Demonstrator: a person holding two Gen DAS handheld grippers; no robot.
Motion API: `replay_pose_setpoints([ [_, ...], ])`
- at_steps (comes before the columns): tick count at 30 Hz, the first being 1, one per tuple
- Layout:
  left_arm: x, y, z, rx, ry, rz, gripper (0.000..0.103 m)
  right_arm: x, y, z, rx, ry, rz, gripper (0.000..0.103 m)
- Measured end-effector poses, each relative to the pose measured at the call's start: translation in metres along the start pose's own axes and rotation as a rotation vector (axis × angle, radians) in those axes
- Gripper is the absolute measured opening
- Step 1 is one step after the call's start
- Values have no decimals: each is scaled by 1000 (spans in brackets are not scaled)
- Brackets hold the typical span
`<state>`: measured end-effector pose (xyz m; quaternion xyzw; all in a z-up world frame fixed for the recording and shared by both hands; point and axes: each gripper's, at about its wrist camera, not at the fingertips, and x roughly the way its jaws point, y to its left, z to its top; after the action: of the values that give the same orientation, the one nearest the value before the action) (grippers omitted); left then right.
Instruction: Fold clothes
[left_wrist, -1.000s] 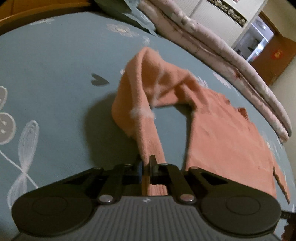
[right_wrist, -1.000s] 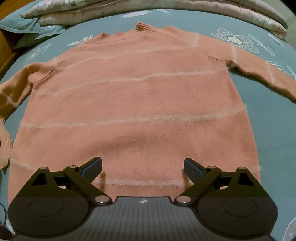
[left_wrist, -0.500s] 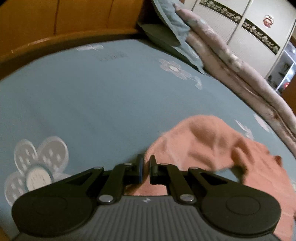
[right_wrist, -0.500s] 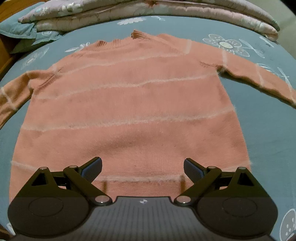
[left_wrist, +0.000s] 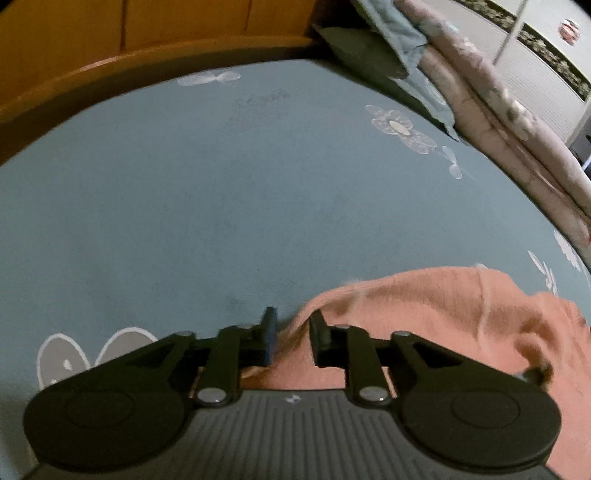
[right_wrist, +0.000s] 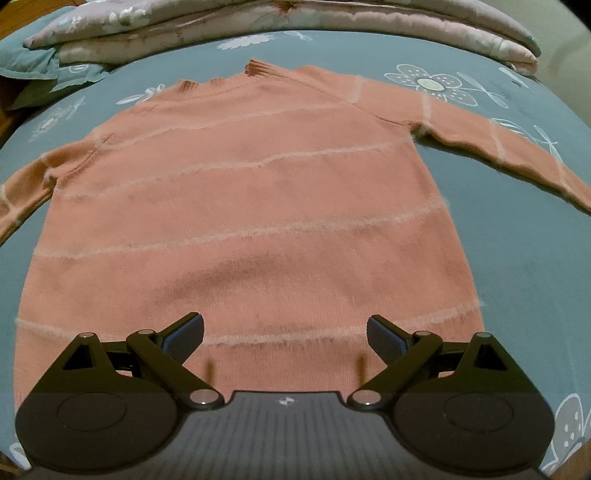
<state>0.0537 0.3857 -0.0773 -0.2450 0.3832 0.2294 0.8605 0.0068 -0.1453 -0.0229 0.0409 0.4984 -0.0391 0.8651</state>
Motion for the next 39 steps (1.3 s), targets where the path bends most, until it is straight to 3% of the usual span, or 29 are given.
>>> replay_pose_setpoints([
  [5,-35,-3,-8,85,-110,22,65,-3,7,3,-29,-56,22,97],
  [7,-50,-5,-14,111,-164,33,74,-3,11,5,-46,-77,37,97],
  [12,-50,-19,-39,188,-124,-35,75,6,33,15,-101,-81,63,97],
  [14,-41,-32,-55,271,-128,-12,74,9,42,17,-113,-72,87,97],
  [18,-27,-60,-81,587,-170,164,61,13,52,15,-127,-48,102,97],
  [22,-14,-68,-91,859,-132,232,62,16,54,10,-141,-15,94,97],
  [24,-8,-68,-87,920,-106,208,62,19,53,8,-141,1,84,97],
  [28,-1,-62,-63,873,-22,124,59,24,51,6,-120,22,78,97],
  [29,0,-59,-56,833,18,85,45,24,51,5,-117,24,78,97],
  [32,0,-50,-41,723,110,5,19,26,54,4,-113,29,83,97],
  [35,-7,-45,-45,745,141,49,5,26,56,4,-113,30,90,97],
  [39,-11,-31,-50,742,184,101,5,25,56,3,-99,23,110,97],
])
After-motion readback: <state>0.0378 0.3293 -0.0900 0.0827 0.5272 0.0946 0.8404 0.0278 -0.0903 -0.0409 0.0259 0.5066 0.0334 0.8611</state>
